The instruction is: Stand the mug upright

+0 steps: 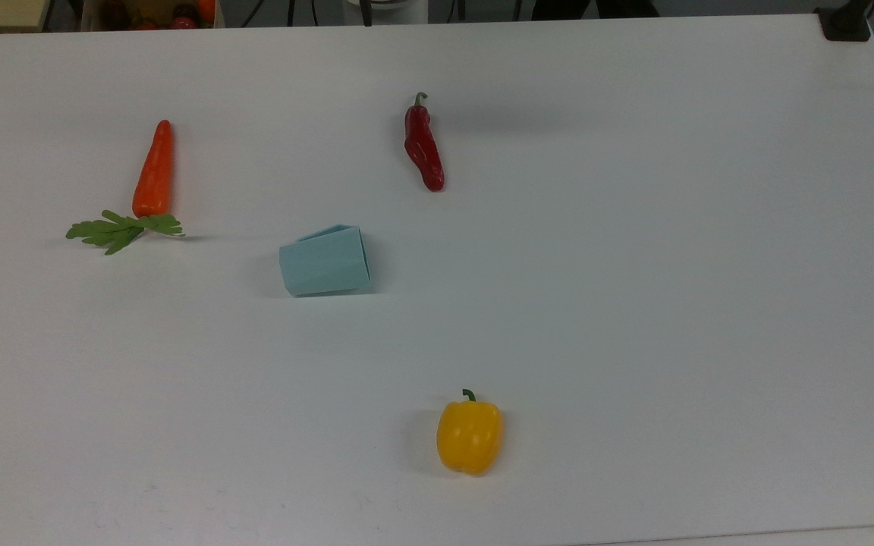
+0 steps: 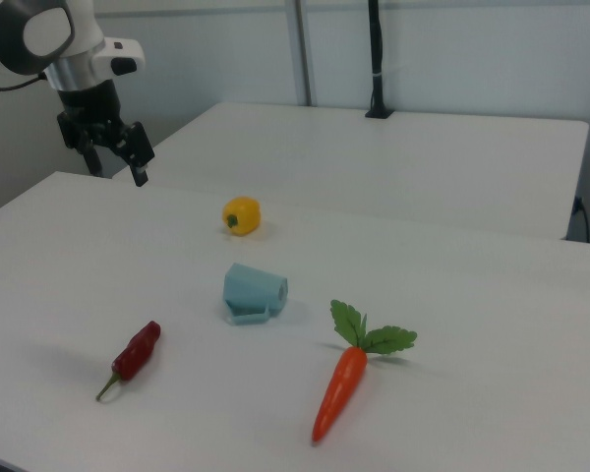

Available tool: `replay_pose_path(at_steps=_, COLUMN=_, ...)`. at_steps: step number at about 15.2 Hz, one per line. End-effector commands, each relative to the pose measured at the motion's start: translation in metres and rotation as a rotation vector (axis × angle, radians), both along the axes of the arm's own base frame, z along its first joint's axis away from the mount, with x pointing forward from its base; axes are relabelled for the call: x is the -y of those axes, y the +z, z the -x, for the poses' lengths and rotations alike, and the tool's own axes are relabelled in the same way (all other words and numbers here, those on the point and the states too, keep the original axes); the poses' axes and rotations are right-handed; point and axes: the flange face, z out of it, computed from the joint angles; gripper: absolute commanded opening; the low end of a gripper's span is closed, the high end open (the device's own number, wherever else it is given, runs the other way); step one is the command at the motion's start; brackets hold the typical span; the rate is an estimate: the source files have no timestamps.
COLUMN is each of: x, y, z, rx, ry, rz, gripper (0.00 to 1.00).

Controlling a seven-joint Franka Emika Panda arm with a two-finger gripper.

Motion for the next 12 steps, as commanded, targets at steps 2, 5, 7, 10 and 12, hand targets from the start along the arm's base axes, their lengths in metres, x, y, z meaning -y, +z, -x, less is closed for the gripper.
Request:
replay_pose_path(at_steps=2, x=0.004, y=-0.017, z=-0.004, rx=0.007, ry=0.086, rz=0.105, gripper=1.0)
replay_pose_path(at_steps=5, x=0.004, y=-0.039, z=-0.018, rx=-0.004, ry=0.177, rz=0.181, gripper=1.0)
replay_pose_path(at_steps=7, x=-0.003, y=-0.055, z=-0.033, rx=0.031, ry=0.196, rz=0.23, gripper=1.0)
replay_pose_path(at_steps=10, x=-0.009, y=-0.086, z=-0.054, rx=0.054, ry=0.208, rz=0.282, gripper=1.0)
replay_pose_path(at_steps=12, x=-0.016, y=-0.104, z=-0.065, rx=0.081, ry=0.169, rz=0.327, gripper=1.0)
